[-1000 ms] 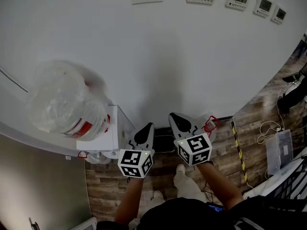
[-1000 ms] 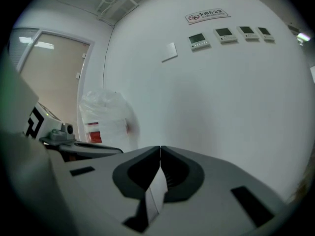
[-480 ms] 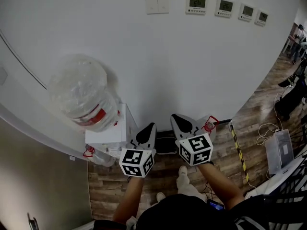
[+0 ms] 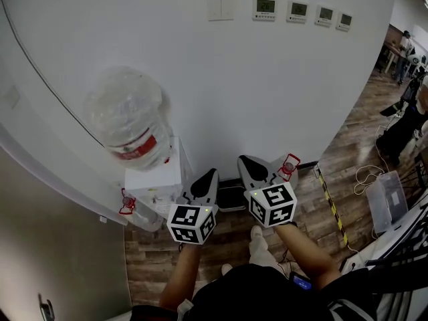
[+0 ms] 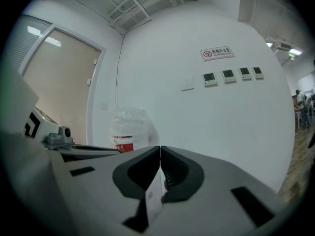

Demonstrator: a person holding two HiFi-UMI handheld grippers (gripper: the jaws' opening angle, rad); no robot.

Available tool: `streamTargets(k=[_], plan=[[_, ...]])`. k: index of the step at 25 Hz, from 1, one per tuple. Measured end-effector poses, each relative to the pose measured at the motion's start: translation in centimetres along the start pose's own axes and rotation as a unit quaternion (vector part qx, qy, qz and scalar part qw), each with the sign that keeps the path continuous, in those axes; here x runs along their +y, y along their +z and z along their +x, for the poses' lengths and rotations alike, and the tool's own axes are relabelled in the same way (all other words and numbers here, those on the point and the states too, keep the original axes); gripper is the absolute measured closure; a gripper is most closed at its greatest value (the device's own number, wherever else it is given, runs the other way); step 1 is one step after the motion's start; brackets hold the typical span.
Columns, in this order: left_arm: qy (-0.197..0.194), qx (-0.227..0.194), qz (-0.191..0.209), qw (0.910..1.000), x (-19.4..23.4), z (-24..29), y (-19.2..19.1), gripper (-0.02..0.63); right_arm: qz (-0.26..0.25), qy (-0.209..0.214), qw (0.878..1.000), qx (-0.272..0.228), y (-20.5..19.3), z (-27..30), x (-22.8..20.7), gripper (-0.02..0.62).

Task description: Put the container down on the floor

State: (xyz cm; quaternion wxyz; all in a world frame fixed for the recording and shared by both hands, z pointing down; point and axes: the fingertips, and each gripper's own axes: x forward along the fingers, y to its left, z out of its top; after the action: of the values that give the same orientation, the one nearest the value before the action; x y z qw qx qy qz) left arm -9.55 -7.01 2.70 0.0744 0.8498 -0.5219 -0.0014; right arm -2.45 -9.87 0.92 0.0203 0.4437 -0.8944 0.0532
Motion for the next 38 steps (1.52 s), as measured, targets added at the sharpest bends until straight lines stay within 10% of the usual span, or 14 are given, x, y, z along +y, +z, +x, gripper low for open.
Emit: streamTargets(k=[38], plan=[[-0.014, -0.029, 0.003, 0.9995, -8.8, -3.3, 2.7, 0.591, 0.011, 0.002, 1.0, -0.017, 2.4, -9.5, -0.3, 0.566]])
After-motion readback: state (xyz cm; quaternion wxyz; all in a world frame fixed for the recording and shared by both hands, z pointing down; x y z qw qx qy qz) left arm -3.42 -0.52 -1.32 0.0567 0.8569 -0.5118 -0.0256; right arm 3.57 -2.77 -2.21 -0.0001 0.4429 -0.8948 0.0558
